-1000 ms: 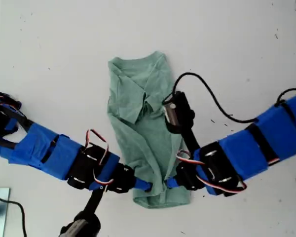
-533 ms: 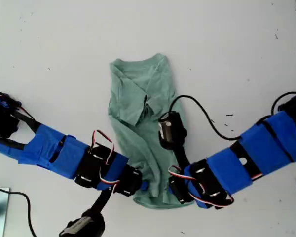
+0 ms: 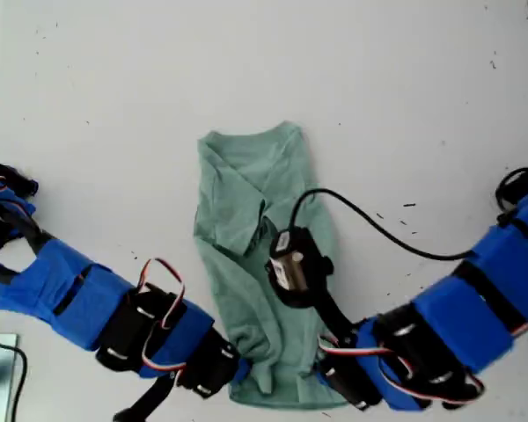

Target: Fold t shirt

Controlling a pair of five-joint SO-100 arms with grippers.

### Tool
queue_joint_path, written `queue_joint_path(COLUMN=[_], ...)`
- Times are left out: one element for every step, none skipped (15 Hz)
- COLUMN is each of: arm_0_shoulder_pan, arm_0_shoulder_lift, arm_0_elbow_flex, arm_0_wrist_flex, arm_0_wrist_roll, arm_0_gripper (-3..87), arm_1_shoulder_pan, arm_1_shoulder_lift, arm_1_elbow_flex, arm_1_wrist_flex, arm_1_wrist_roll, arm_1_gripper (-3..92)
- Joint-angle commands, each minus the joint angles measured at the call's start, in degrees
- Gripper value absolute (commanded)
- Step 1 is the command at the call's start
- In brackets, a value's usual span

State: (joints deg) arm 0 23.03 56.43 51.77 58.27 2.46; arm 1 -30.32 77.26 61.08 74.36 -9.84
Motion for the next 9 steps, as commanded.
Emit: queue_joint_path(arm_0_shoulder_pan=[4.6,4.9,4.9,4.5,3.4,1.6,-1.3,-4.7,-8.6], arm_0_shoulder_lift=[7.0,7.2,7.6,9.3,11.6,14.8,17.4,20.0,22.6], arm_0_elbow_flex=[-0.8,-0.8,-0.7,0.1,0.6,1.9,2.5,2.5,2.8], arm_0_wrist_flex=[-1.0,-1.4,-1.4,-1.4,-0.9,-0.2,2.1,5.0,7.7], arm_0_wrist_roll=[-1.3,-1.9,-2.2,-2.4,-1.8,-0.4,1.4,3.9,6.2], arm_0_gripper=[-0.2,-0.2,-0.2,-0.2,-0.2,-0.2,-0.1,-0.1,-0.1], arm_1_shoulder_pan=[-1.7,-0.3,1.5,4.0,7.2,11.2,15.6,20.0,24.2], arm_1_shoulder_lift=[7.9,7.6,8.3,9.8,12.3,15.6,18.3,20.0,21.2], arm_1_elbow_flex=[-2.5,-1.3,-0.1,0.7,2.1,4.0,5.4,5.4,5.0], arm_1_wrist_flex=[0.7,-1.6,-1.7,-0.5,1.3,2.3,2.3,3.4,4.5], arm_1_wrist_roll=[-2.4,-3.6,-4.3,-5.9,-7.4,-10.2,-14.1,-18.5,-22.7], arm_1_gripper=[2.3,2.3,2.3,2.3,2.3,2.3,2.3,2.3,2.3])
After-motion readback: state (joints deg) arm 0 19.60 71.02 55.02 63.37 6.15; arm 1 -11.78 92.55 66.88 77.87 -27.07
